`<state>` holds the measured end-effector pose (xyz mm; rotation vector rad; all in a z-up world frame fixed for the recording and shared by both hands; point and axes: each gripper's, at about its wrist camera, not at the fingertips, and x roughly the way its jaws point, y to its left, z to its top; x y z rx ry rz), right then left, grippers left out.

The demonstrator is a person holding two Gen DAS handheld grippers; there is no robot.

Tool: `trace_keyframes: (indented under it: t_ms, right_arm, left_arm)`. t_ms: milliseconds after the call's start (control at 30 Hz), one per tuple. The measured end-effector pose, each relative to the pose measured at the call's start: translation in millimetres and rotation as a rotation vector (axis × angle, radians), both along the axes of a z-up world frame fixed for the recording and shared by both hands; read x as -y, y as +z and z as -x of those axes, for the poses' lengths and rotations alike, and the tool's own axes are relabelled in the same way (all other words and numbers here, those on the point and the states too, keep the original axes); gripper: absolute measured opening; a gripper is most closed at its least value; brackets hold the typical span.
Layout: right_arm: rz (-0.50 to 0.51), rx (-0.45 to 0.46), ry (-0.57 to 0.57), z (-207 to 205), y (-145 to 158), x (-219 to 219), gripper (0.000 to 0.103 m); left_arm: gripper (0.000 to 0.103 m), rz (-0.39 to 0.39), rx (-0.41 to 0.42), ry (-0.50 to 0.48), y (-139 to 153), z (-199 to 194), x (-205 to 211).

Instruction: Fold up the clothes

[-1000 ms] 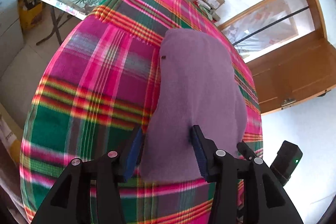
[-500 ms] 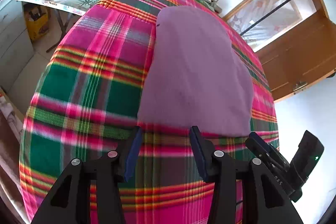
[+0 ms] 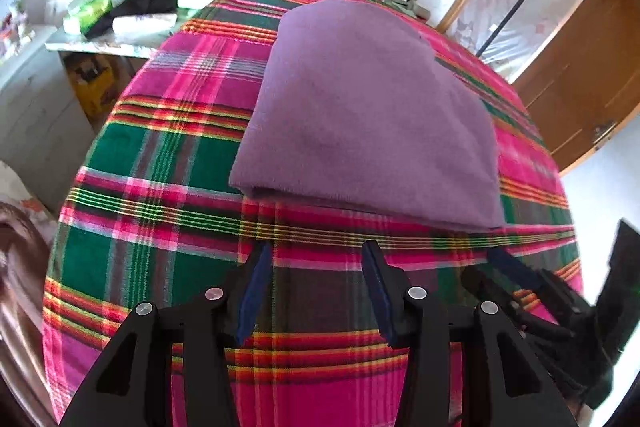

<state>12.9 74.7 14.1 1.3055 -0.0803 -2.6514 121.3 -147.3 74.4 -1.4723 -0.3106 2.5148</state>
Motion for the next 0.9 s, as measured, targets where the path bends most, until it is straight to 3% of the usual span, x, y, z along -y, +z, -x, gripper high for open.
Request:
trace_keyframes:
  t_ms: [300, 733, 900]
  right_arm:
    - [-0.146, -0.024, -0.053, -8, -8, 18, 0.069]
    - [-0.143, -0.021, -0.127, -11, -9, 10, 0.076]
    - [-0.141, -0.018, -0.130, -11, -9, 10, 0.078]
  left_arm:
    - [0.049, 0.084, -0.053, 0.004, -5, -10, -11]
    - [0.049, 0.187, -0.110, 0.001, -7, -23, -20]
    - [0.050, 0.181, -0.117, 0.009, -7, -22, -18]
